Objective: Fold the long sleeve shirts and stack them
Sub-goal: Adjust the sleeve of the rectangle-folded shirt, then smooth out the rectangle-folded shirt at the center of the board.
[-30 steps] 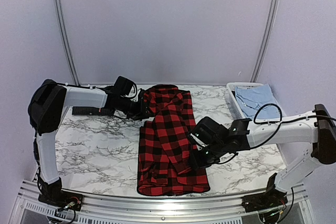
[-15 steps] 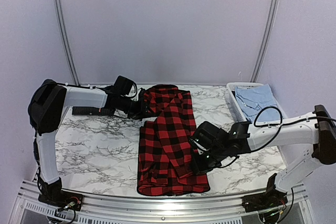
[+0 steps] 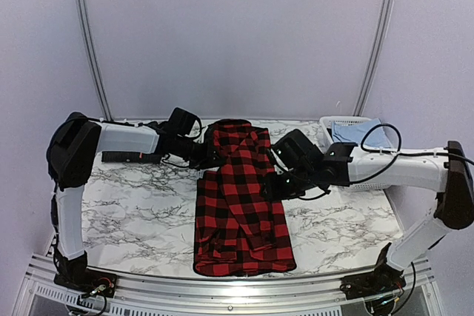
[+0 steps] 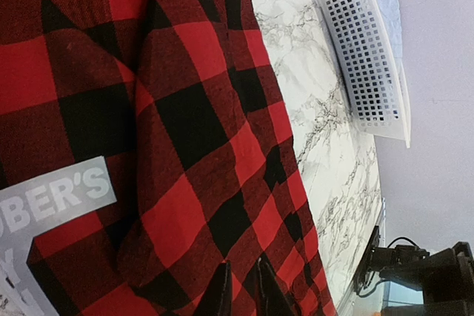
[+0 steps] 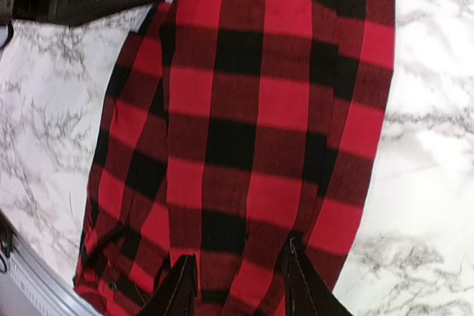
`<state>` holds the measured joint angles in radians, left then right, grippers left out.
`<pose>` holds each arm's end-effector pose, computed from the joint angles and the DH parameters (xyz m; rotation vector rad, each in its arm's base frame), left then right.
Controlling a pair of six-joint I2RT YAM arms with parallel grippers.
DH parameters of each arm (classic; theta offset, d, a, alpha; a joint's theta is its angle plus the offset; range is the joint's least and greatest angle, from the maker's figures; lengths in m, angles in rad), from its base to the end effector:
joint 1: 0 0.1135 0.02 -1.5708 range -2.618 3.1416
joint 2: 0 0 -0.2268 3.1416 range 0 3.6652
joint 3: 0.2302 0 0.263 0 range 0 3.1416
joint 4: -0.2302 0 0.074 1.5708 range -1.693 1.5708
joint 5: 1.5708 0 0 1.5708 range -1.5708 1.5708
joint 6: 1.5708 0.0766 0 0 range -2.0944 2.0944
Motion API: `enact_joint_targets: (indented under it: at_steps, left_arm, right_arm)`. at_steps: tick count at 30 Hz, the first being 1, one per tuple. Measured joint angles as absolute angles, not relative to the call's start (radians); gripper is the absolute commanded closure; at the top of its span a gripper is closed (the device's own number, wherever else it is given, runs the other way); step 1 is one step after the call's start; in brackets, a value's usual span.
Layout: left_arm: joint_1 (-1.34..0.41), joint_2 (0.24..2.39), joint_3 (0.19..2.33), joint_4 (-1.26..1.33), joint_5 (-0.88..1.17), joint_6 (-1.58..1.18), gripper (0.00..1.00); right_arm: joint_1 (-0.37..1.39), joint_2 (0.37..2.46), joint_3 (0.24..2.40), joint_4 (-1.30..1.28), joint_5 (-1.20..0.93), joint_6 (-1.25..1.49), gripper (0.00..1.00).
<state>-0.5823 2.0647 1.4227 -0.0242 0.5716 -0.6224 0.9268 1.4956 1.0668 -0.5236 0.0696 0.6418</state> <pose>0.3759 -0.2971 0.1224 0.2957 2.4163 -1.2470 0.2132 0.2751 0.1652 -0.3416 2.5850 0.5240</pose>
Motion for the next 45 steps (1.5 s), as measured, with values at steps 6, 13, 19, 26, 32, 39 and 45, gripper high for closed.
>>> enact_joint_targets:
  at_steps: [6, 13, 19, 26, 32, 39, 45]
  left_arm:
    - [-0.586, 2.155, 1.491, 0.006, 0.564, -0.649, 0.93]
    - [-0.557, 2.278, 1.542, 0.011, 0.520, -0.671, 0.94]
    - [-0.540, 2.330, 1.608, 0.010, 0.519, -0.671, 0.94]
    - [-0.533, 2.333, 1.614, 0.001, 0.507, -0.670, 0.94]
    - [-0.522, 2.340, 1.639, -0.014, 0.508, -0.656, 0.91]
    - [-0.518, 2.328, 1.641, -0.035, 0.515, -0.612, 0.83]
    - [-0.542, 2.156, 1.531, -0.047, 0.483, -0.597, 0.77]
  right_arm:
    - [0.798, 1.675, 1.160, -0.326, 0.030, 0.552, 0.68]
    - [0.716, 1.923, 1.303, -0.146, -0.060, 0.498, 0.74]
    - [0.664, 2.094, 1.377, -0.041, -0.131, 0.501, 0.80]
    - [0.639, 2.181, 1.412, 0.008, -0.157, 0.522, 0.81]
    - [0.634, 2.177, 1.410, 0.006, -0.169, 0.523, 0.80]
    - [0.628, 2.085, 1.383, -0.049, -0.154, 0.502, 0.78]
    - [0.635, 1.882, 1.258, -0.062, -0.141, 0.497, 0.74]
